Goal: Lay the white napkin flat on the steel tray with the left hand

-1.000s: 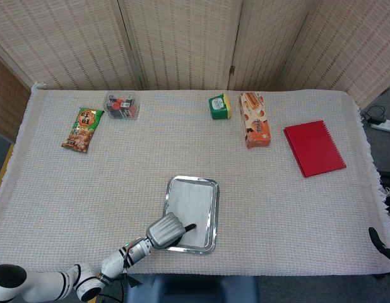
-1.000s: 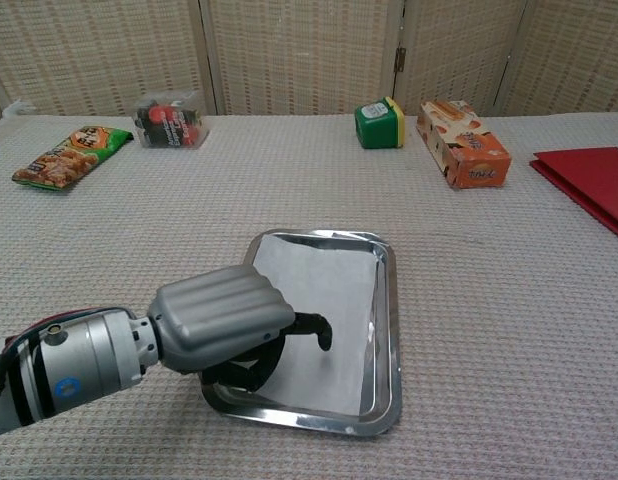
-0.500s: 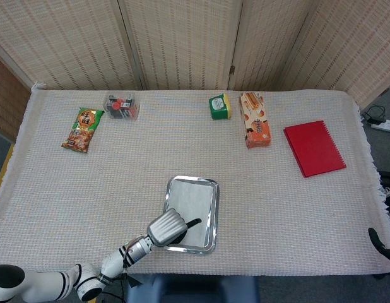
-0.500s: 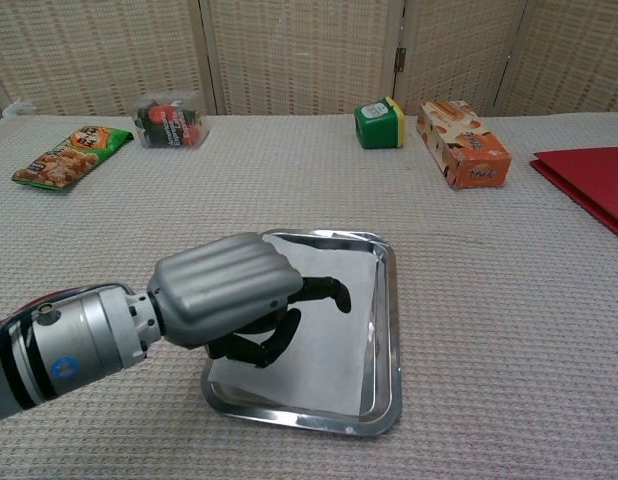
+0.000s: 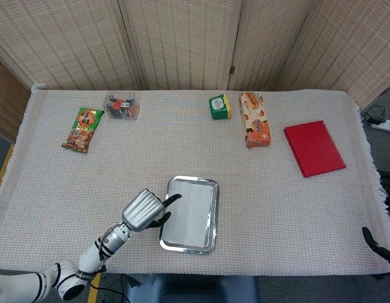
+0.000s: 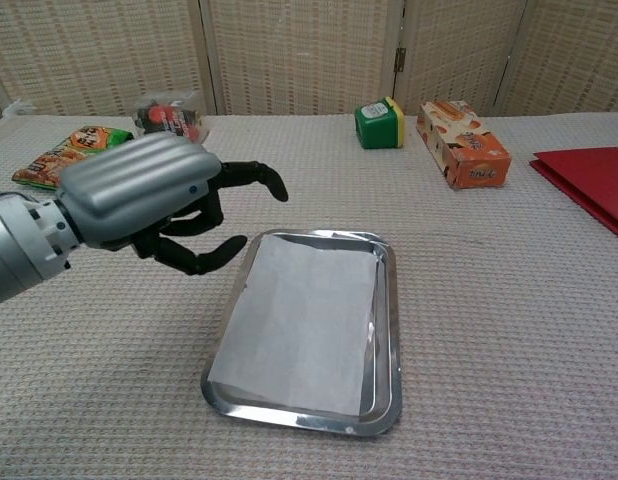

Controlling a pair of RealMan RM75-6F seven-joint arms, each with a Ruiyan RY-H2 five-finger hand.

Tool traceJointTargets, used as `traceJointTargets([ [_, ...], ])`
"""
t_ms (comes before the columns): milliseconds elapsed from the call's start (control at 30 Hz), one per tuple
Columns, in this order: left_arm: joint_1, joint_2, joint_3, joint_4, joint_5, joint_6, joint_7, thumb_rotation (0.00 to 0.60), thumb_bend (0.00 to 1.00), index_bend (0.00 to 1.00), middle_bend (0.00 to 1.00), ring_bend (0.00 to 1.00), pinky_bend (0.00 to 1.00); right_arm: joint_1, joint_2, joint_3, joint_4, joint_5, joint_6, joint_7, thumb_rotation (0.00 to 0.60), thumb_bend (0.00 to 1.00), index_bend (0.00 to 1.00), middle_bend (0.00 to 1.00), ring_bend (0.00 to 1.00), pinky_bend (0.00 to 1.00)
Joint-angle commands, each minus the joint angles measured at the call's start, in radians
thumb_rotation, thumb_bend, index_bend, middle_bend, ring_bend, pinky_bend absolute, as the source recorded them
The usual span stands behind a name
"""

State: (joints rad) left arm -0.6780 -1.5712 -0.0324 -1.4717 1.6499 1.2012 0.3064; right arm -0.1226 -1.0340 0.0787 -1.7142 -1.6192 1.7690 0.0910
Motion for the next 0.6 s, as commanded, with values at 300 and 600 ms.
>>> traceJointTargets([
  [300,0.027,0.024,0.057,-0.034,-0.002,-0.047,0.039,0.436,0.53,0.3,1.0,1.0,1.0,0.009,-0.01,0.002,0.0,0.003,-0.011,-0.016,0.6,0.34,0.0,0.0,0.0,0.0],
  [600,0.018,0.013,0.103,-0.053,-0.023,-0.158,0.11,0.389,0.71,0.34,1.0,1.0,1.0,-0.001,0.005,0.003,0.002,0.002,0.01,0.016,0.6,0.34,0.0,0.0,0.0,0.0],
])
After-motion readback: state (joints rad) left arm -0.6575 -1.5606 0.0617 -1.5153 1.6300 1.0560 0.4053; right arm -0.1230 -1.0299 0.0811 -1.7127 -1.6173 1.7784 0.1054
